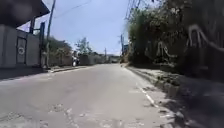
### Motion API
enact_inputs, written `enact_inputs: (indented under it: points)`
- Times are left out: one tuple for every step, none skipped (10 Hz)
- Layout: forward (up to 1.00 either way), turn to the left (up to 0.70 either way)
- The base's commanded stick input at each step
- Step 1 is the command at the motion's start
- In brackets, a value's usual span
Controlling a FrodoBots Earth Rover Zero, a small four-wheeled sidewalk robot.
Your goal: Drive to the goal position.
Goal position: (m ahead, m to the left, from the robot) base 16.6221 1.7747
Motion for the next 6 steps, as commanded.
enact_inputs:
  points:
    - [0.95, 0.0]
    - [0.95, 0.0]
    - [0.95, -0.14]
    - [0.95, -0.33]
    - [0.95, -0.38]
    - [0.95, -0.25]
